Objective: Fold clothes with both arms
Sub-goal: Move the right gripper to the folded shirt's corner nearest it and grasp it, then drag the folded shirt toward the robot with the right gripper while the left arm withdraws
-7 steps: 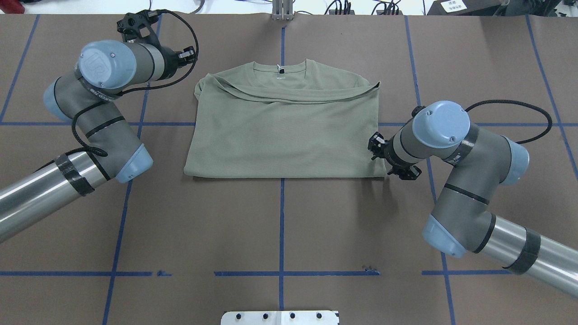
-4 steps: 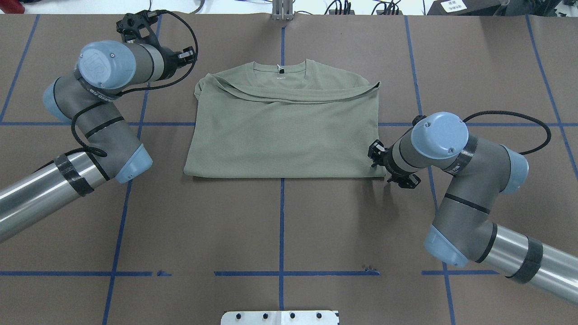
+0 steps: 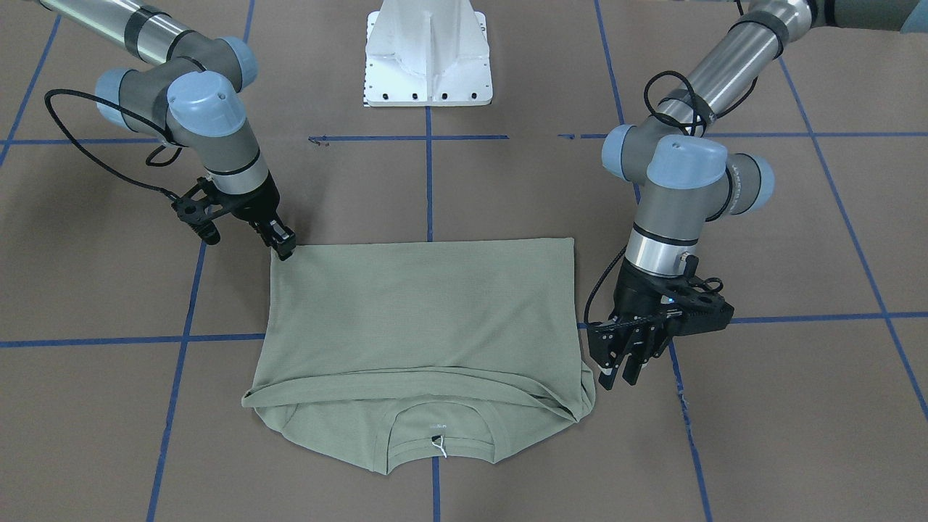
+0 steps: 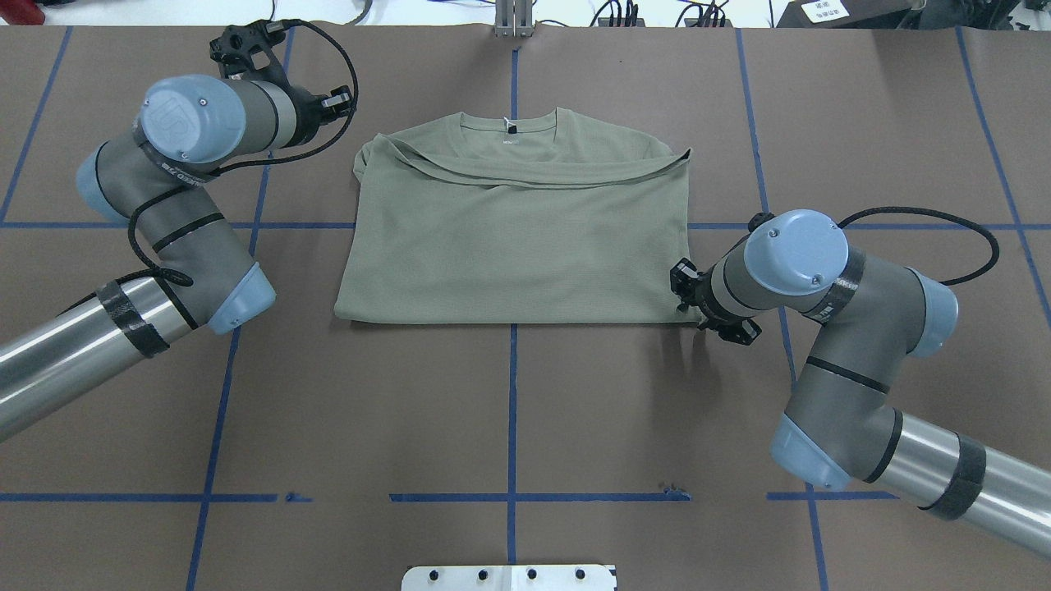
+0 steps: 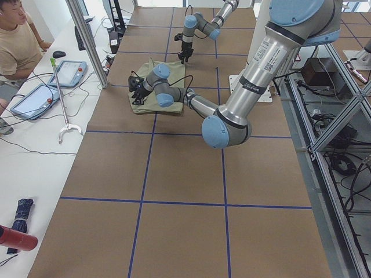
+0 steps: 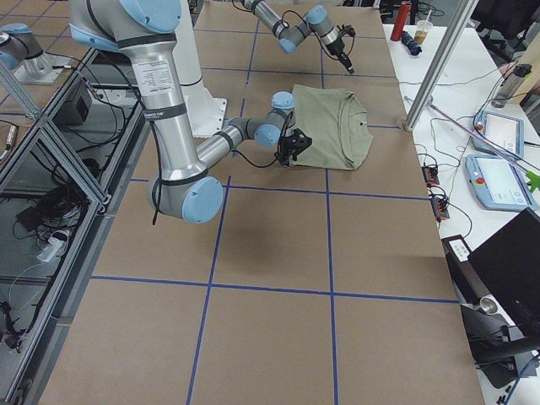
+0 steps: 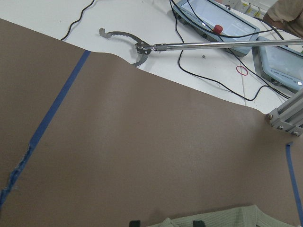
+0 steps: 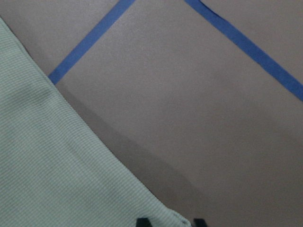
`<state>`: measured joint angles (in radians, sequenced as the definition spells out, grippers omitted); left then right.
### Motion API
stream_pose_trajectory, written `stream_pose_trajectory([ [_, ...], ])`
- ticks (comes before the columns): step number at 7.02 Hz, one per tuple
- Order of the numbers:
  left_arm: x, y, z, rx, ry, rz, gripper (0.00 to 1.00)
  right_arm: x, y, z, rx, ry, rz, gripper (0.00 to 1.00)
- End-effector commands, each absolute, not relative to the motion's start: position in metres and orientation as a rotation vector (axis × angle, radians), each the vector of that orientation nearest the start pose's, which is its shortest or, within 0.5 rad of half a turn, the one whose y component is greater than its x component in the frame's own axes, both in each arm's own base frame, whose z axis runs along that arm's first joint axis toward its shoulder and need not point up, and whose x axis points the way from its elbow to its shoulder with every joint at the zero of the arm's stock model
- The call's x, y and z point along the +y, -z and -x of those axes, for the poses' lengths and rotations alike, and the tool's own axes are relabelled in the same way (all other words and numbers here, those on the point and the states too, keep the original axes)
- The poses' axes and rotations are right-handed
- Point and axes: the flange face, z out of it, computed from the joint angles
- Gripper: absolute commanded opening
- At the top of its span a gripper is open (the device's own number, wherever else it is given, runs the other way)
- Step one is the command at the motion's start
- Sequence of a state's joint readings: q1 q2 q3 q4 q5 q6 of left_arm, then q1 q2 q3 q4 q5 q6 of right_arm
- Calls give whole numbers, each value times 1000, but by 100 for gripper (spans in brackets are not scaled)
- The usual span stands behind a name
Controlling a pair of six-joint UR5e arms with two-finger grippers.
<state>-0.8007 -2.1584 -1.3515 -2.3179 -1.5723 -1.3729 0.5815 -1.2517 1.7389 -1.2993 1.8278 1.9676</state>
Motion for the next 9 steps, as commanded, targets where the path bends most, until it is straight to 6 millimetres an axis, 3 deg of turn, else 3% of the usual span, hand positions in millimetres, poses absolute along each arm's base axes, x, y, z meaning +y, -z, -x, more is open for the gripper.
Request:
stream_pose_trajectory([
  [1,-620,-331,-416,992,538,-539,48,-430,-381,455,-804,-830,174,0],
  [3,-617,-324,-415,1013,526,-528,47,-407,-372,429,-839,-813,173,0],
  [4,-611,-314,-412,1048,505,-510,47,-367,-355,413,-870,-758,197,0],
  [5,-603,-318,-411,1063,487,-478,47,-308,-360,397,-859,-697,240,0],
  [6,-587,-319,-405,1103,443,-428,60,-262,-357,388,-847,-651,297,0],
  [7,-574,-310,-402,1161,403,-365,100,-215,-363,398,-807,-593,355,0],
  [8,-558,-280,-395,1236,467,-313,100,-185,-355,399,-802,-527,397,0],
  [9,-540,-274,-395,1259,496,-266,100,-154,-353,381,-774,-458,453,0],
])
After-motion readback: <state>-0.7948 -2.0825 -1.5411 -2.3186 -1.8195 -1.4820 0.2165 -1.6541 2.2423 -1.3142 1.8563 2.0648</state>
